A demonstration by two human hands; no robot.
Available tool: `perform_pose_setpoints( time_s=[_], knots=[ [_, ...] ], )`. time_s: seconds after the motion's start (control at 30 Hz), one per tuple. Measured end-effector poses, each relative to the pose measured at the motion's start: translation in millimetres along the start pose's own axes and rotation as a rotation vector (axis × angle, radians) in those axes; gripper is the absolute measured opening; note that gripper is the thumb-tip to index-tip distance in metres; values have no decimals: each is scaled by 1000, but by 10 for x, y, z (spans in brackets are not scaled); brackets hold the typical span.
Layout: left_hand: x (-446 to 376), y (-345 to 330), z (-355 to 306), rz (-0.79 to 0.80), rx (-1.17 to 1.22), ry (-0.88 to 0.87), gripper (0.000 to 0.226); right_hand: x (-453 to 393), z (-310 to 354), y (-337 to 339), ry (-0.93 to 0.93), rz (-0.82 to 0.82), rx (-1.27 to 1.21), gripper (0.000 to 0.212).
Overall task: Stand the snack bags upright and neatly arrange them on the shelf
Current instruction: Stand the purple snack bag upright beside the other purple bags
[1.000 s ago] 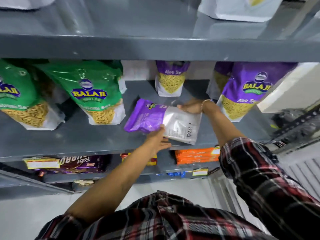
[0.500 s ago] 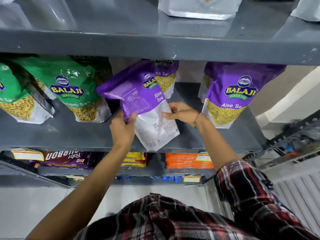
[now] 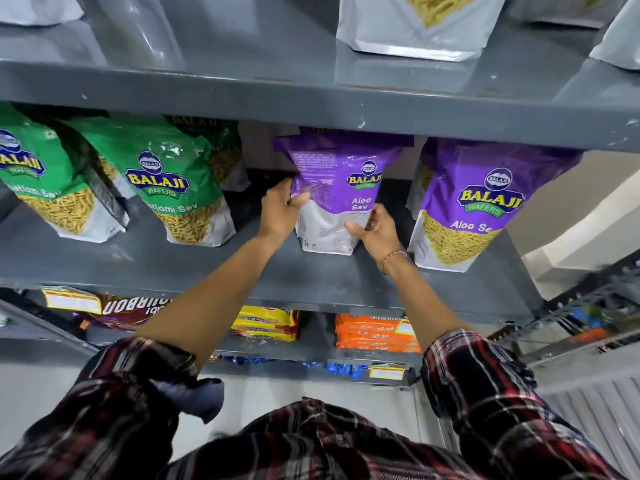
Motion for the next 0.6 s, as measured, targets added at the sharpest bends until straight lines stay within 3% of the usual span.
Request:
perform_pose_setpoints(
  time_s=[0.13, 0.3, 0.4, 0.47, 0.6],
  knots=[
    [40, -11, -29, -9, -46, 31, 31, -9, -73, -18, 31, 14, 4, 39],
    [427, 22, -90, -203, -22, -10, 19, 111, -269, 61, -40, -24, 67, 47],
    [619, -75, -51, 72, -102, -37, 10, 245, -267, -53, -43, -123, -7, 39],
    [751, -152, -5, 202, -95, -4, 21, 445, -250, -202, -34, -172, -33, 36],
    [861, -167, 69, 154, -50, 1, 50, 842, -289, -515, 52, -258, -10, 30]
  ],
)
Point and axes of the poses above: each hand's wrist, its own x-axis away from the middle knuckle, its own y-axis out of the back of the hand, z = x × y, the point moved 4 cm from there along -x, towards the middle knuckle, and after that the axes turned 9 degrees about x, right-handed, at the moved point
